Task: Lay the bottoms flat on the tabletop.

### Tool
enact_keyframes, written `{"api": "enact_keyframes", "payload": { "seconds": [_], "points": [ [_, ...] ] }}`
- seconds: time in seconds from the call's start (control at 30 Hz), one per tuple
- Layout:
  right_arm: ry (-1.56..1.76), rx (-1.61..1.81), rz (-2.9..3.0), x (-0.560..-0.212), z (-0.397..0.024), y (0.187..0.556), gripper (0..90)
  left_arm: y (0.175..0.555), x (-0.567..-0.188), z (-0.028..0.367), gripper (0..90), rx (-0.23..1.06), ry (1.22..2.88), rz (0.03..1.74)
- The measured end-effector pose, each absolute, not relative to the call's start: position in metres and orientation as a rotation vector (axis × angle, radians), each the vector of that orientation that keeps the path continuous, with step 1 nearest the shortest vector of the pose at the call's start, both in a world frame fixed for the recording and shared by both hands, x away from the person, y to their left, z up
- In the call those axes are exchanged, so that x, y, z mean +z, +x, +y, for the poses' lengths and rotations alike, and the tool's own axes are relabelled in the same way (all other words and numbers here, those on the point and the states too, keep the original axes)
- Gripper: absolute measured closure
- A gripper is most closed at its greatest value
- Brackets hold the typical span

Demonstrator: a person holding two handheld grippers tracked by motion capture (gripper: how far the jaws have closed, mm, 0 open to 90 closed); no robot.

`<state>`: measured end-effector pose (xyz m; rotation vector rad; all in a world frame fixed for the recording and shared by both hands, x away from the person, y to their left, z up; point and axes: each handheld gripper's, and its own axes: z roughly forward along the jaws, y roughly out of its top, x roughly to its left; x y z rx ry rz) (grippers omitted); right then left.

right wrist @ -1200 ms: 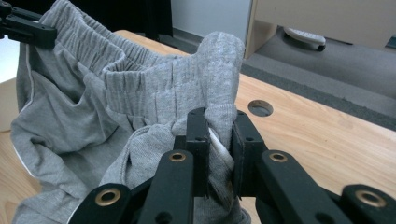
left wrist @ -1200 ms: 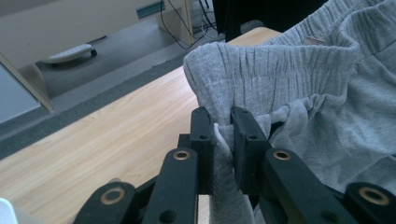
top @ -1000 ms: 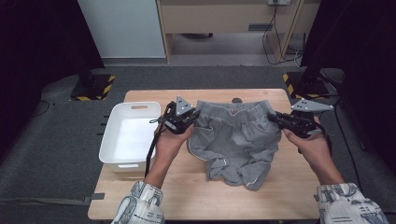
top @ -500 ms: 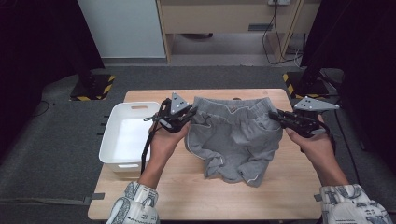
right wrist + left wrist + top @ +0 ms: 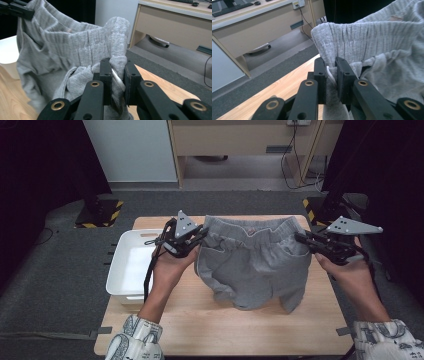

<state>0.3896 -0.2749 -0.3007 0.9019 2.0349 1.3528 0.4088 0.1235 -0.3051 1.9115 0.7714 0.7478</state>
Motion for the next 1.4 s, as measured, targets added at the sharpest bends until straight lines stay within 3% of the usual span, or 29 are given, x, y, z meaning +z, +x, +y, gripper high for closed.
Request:
{"api": "enact_keyframes", "payload": {
  "seconds": [0.33, 1.03, 1.13, 1.23, 1.4],
  "points": [
    [0.969, 1.274, 2.066, -0.336, -0.275, 0.428, 80.1, 0.448, -0.335, 0.108, 79.7, 0.74, 2.003, 0.827],
    [1.131, 1.162, 2.112, -0.394, -0.255, 0.515, 79.2, 0.528, -0.384, 0.107, 77.8, 0.742, 2.041, 1.017],
    [1.159, 1.084, 2.062, -0.403, -0.253, 0.531, 63.6, 0.539, -0.389, 0.104, 61.2, 0.807, 2.015, 1.068],
    [1.215, 1.057, 2.038, -0.414, -0.256, 0.543, 47.3, 0.536, -0.39, 0.104, 53.2, 0.774, 2.001, 1.081],
    [1.231, 0.972, 2.112, -0.424, -0.257, 0.541, 42.9, 0.521, -0.391, 0.105, 47.0, 0.755, 2.004, 1.07]
  ]
}}
